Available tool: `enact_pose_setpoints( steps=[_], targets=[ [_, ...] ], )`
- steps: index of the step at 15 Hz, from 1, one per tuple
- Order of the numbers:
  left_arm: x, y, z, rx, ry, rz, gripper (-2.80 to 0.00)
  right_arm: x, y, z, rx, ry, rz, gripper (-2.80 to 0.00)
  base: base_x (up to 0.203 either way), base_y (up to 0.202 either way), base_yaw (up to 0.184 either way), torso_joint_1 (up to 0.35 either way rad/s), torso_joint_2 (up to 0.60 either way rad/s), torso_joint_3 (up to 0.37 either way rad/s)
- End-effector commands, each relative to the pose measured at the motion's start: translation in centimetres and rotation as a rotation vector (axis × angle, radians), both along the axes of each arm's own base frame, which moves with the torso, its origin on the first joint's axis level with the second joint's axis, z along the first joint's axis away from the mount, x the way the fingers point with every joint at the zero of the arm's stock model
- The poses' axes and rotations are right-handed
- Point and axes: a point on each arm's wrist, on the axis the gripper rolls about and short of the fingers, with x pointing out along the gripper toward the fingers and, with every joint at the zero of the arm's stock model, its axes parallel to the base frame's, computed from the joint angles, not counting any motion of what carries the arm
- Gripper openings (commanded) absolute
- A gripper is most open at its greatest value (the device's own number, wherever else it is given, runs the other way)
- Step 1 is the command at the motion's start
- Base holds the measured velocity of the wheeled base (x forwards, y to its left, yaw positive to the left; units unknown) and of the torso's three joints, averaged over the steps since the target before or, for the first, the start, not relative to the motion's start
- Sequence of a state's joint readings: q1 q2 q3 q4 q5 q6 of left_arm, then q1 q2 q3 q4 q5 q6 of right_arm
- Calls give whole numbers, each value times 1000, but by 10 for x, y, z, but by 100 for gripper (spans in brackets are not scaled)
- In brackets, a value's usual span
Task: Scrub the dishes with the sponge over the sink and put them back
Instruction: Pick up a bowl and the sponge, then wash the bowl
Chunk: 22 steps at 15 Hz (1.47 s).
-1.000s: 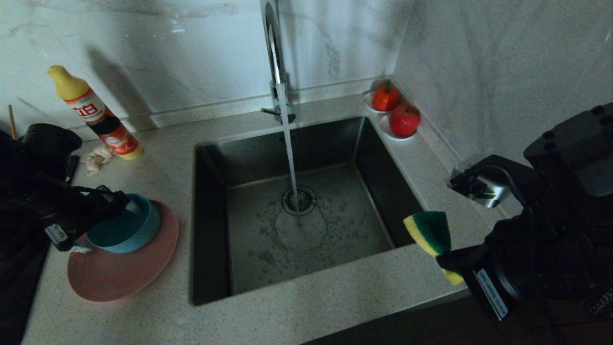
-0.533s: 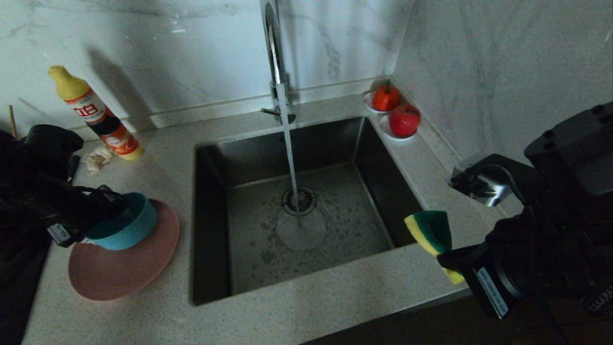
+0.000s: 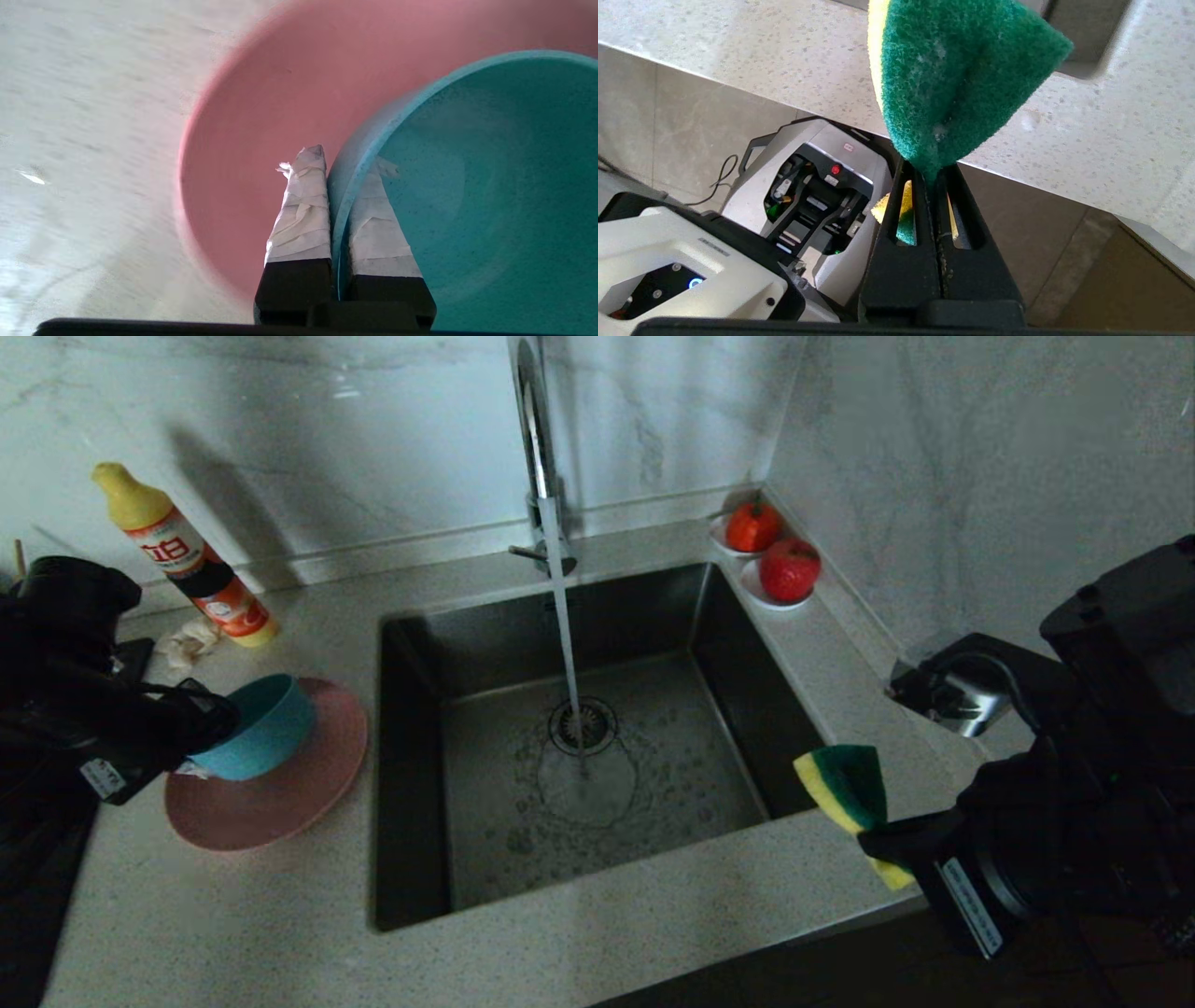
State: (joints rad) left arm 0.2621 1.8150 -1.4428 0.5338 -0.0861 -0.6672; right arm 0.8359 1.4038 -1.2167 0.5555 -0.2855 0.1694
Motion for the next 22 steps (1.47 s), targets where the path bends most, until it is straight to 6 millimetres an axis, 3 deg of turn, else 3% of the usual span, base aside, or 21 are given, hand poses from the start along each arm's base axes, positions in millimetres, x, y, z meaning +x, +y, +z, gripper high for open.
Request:
enact_pose_setpoints(
  steps=[1,4,8,11,13,18,22],
  targets=[
    [-28,-10,40,-1,-132,-33,-280,-2,-3,-1,-1,2,-2,-280,0,0,0,0,0,0],
    [-48,-28,67,16,-218,-97,-280,-4,-5,-6,-6,11,-4,-280,0,0,0,0,0,0],
    [-70,-38,76,49,-250,-163,-280,-6,-6,-7,0,21,3,-280,0,0,0,0,0,0],
    [-104,-54,93,98,-358,-390,-280,-7,-6,-6,19,36,24,-280,0,0,0,0,0,0],
    [-109,-65,96,159,-391,-541,-280,-9,-8,-6,28,39,31,-280,0,0,0,0,0,0],
    [-100,-88,101,256,-480,-687,-280,-13,-10,-2,71,59,75,-280,0,0,0,0,0,0],
    [-39,-130,78,413,-500,-613,-280,-13,-10,-3,71,63,78,-280,0,0,0,0,0,0]
  ],
)
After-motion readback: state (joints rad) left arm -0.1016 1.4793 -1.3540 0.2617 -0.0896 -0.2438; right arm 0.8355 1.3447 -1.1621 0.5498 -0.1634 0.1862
